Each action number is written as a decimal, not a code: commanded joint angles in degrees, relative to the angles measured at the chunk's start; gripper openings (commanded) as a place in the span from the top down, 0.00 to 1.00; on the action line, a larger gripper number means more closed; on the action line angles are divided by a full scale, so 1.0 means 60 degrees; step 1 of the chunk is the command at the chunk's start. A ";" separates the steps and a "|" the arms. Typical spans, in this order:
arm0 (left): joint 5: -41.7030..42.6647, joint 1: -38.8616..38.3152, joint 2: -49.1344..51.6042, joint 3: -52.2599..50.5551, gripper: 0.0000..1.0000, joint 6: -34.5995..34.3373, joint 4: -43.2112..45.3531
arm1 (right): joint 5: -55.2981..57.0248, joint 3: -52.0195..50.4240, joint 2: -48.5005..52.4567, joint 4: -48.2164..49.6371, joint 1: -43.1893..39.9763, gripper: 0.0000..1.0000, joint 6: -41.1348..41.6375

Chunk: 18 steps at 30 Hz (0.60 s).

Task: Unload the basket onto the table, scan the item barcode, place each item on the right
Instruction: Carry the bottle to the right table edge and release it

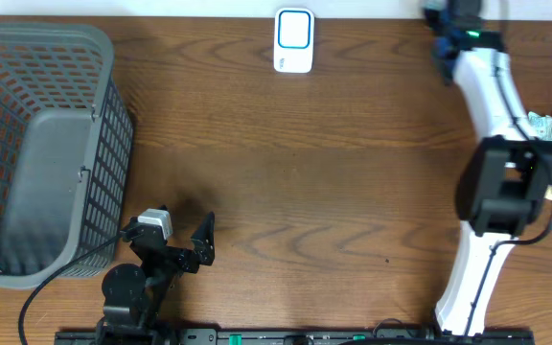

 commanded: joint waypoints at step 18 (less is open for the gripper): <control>0.0120 0.0022 -0.0051 -0.0149 0.02 -0.0018 -0.0208 | -0.1606 -0.1049 -0.0259 0.0244 -0.2816 0.01 0.4076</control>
